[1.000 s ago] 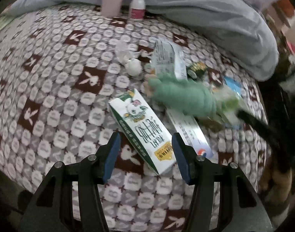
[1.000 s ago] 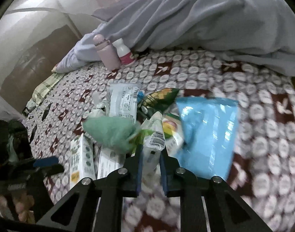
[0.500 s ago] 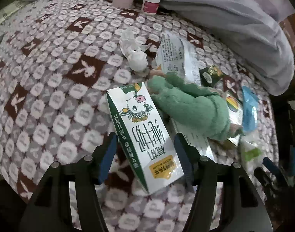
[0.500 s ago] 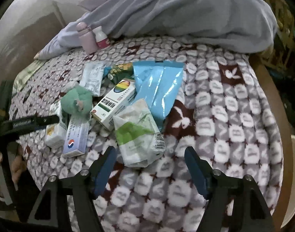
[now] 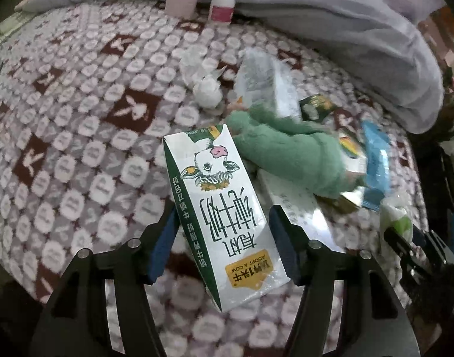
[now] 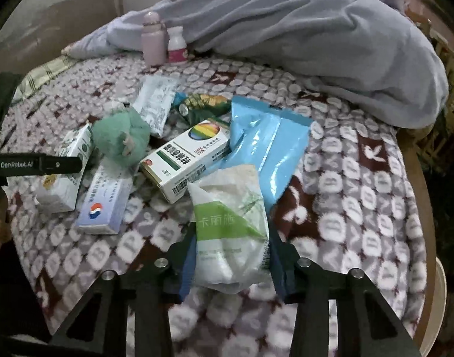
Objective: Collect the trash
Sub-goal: 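Carry the milk carton and white bag toward the white bucket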
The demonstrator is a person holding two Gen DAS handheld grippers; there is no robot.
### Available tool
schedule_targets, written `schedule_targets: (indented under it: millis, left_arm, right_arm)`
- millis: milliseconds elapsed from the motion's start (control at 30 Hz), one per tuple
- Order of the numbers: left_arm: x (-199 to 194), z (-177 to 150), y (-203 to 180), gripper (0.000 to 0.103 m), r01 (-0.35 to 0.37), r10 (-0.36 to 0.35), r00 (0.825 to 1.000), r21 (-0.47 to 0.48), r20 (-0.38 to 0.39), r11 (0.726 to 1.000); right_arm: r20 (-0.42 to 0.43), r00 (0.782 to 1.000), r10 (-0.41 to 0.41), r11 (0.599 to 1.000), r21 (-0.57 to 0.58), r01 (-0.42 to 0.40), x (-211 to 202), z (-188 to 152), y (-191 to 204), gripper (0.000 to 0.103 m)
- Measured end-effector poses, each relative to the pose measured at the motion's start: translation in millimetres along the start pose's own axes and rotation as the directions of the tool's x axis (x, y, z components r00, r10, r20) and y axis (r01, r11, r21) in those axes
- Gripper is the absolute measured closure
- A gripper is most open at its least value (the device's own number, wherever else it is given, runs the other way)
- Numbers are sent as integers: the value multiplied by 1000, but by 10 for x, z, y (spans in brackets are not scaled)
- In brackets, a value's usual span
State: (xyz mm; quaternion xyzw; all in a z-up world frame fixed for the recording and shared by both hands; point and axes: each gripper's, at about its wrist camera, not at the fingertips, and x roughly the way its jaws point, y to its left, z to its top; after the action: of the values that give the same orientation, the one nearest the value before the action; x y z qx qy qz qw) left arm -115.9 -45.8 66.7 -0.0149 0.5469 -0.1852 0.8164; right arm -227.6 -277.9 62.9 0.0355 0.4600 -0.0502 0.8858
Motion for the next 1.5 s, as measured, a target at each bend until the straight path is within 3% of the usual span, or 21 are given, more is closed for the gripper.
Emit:
schedule_targets:
  millis: [167, 367, 1067, 1500]
  left_arm:
    - [-328, -37, -286, 42, 18, -22, 998, 77, 53, 997]
    - [-453, -92, -745, 42, 44, -58, 995, 174, 81, 984]
    - [-344, -320, -2025, 42, 88, -128, 989, 394, 76, 915]
    - [-265, -503, -2721, 43, 139, -181, 983, 498, 38, 856]
  right_arm:
    - [38, 999, 18, 998, 59, -20, -245, -23, -148, 62]
    - [70, 998, 4, 995, 98, -11, -455, -105, -279, 62]
    - [101, 990, -99, 970, 230, 73, -904, -450, -937, 62]
    - [92, 978, -185, 930, 337, 144, -1189, -764, -1477, 62]
